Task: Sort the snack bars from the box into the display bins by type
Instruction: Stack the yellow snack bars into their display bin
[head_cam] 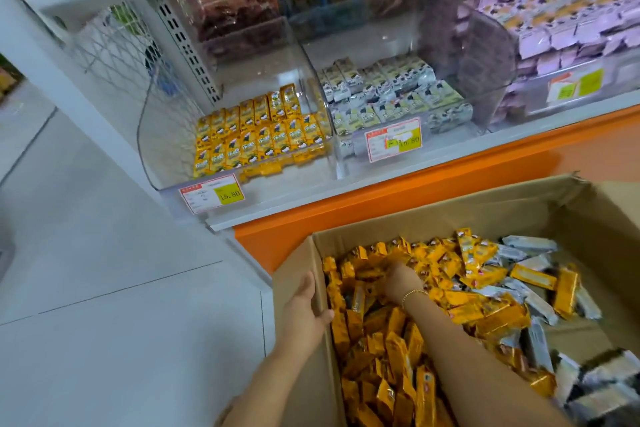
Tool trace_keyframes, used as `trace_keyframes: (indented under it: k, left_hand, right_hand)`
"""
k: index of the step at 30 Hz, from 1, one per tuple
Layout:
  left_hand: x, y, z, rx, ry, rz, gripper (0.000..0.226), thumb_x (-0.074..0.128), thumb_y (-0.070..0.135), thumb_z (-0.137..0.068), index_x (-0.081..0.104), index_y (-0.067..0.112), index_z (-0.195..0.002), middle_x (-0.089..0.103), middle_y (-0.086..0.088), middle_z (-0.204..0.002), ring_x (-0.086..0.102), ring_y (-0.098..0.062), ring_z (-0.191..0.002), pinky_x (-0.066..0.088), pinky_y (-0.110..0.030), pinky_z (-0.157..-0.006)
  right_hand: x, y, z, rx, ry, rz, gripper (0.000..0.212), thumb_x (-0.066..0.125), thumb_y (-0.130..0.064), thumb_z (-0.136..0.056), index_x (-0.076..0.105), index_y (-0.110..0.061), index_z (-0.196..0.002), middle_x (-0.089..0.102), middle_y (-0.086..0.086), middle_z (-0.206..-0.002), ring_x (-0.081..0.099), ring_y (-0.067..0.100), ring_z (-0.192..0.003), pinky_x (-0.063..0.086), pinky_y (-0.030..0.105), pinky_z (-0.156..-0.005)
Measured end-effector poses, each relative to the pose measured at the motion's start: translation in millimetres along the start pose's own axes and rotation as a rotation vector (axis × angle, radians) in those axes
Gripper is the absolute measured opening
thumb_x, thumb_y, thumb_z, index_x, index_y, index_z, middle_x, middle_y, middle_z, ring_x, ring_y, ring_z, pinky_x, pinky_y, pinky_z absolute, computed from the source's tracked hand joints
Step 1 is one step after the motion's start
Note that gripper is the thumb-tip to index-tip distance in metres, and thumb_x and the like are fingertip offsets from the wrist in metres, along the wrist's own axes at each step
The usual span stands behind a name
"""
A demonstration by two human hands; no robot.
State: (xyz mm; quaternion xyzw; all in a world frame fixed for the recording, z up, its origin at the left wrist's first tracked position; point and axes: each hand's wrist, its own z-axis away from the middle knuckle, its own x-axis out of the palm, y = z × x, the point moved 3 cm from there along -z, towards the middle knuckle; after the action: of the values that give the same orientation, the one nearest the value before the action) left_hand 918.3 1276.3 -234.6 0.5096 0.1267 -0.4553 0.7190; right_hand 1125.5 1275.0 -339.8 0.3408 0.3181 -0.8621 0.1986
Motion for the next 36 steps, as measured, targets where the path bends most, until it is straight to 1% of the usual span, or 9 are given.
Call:
trace_keyframes:
  k: [3, 5, 8, 13, 17, 22, 31, 33, 36]
  left_hand:
    - [-14, 7, 2, -0.047, -0.089, -0.084, 0.083, 0.066, 0.024, -0.088, 0.013, 0.019, -0.152, 0.020, 0.002, -0.157, 0.026, -0.019, -0.142, 0.027, -0.035, -0.115]
    - [-31, 21, 3, -0.073, -0.149, -0.106, 0.073, 0.068, 0.029, -0.086, 0.031, 0.017, -0.147, 0.038, 0.002, -0.148, 0.038, -0.018, -0.135, 0.033, -0.033, -0.111]
    - [-58, 66, 16, 0.032, -0.224, -0.016, 0.048, 0.069, 0.042, -0.082, 0.059, 0.019, -0.122, 0.055, 0.013, -0.120, 0.054, -0.009, -0.113, 0.041, -0.025, -0.099]
    - [-94, 144, 52, 0.258, -0.300, 0.742, 0.023, 0.068, 0.032, -0.081, 0.065, 0.018, -0.100, 0.072, 0.002, -0.100, 0.068, -0.012, -0.098, 0.054, -0.024, -0.087]
    - [-130, 173, 56, 0.321, -0.080, 1.051, 0.011, 0.057, 0.014, -0.091, 0.062, 0.008, -0.083, 0.074, -0.005, -0.087, 0.070, -0.011, -0.087, 0.055, -0.027, -0.086]
    - [-181, 177, 22, 0.283, 0.096, 1.086, 0.011, 0.059, 0.012, -0.091, 0.062, 0.012, -0.081, 0.069, 0.005, -0.065, 0.064, -0.006, -0.062, 0.057, -0.025, -0.071]
    - [-239, 159, -79, 0.194, 0.177, 1.059, 0.007, 0.063, 0.016, -0.090, 0.060, 0.012, -0.086, 0.066, -0.002, -0.077, 0.060, -0.008, -0.061, 0.054, -0.019, -0.059]
    - [-248, 154, -109, 0.115, 0.272, 0.913, 0.015, 0.063, 0.020, -0.089, 0.057, 0.013, -0.078, 0.060, -0.005, -0.072, 0.055, -0.013, -0.055, 0.049, -0.022, -0.052]
    - [-263, 152, -145, -0.028, 0.361, 0.379, 0.020, 0.063, 0.024, -0.089, 0.061, 0.007, -0.080, 0.061, -0.012, -0.083, 0.061, -0.025, -0.073, 0.047, -0.032, -0.068]
  right_hand:
    - [-33, 2, 20, -0.044, -0.044, -0.125, 0.024, 0.067, -0.026, -0.085, 0.064, -0.011, -0.104, 0.067, 0.008, -0.102, 0.064, 0.024, -0.094, 0.051, 0.030, -0.081]
    - [-69, 3, 45, -0.018, -0.127, -0.554, 0.020, 0.073, -0.016, -0.082, 0.060, -0.009, -0.095, 0.063, 0.008, -0.089, 0.062, 0.017, -0.076, 0.054, 0.025, -0.066]
    - [-130, -15, 103, -0.155, -0.309, -1.165, 0.035, 0.078, -0.013, -0.070, 0.063, -0.003, -0.101, 0.066, 0.014, -0.101, 0.066, 0.017, -0.087, 0.058, 0.022, -0.066]
    - [-192, -79, 190, -0.551, -0.220, -1.449, 0.070, 0.089, -0.036, -0.051, 0.062, -0.005, -0.108, 0.072, 0.013, -0.103, 0.070, 0.021, -0.088, 0.057, 0.024, -0.071]
    - [-207, -131, 224, -0.637, -0.032, -1.163, 0.042, 0.069, -0.037, -0.072, 0.062, -0.014, -0.107, 0.072, 0.014, -0.090, 0.071, 0.024, -0.068, 0.056, 0.024, -0.057]
    - [-231, -192, 198, -0.779, 0.568, -0.475, 0.028, 0.073, -0.040, -0.079, 0.070, -0.023, -0.100, 0.063, -0.009, -0.088, 0.051, 0.000, -0.066, 0.036, 0.009, -0.059]
    - [-239, -276, 140, -0.875, 0.683, -0.013, 0.039, 0.070, -0.033, -0.081, 0.056, -0.025, -0.117, 0.068, -0.003, -0.099, 0.063, 0.021, -0.091, 0.048, 0.032, -0.075]
    - [-239, -283, 130, -0.850, 0.741, 0.065, 0.036, 0.065, -0.036, -0.084, 0.052, -0.023, -0.115, 0.068, -0.001, -0.095, 0.063, 0.022, -0.089, 0.046, 0.033, -0.069]
    - [-243, -297, 120, -0.836, 0.849, 0.187, 0.033, 0.056, -0.036, -0.089, 0.050, -0.021, -0.118, 0.066, 0.004, -0.092, 0.062, 0.026, -0.089, 0.041, 0.033, -0.065]
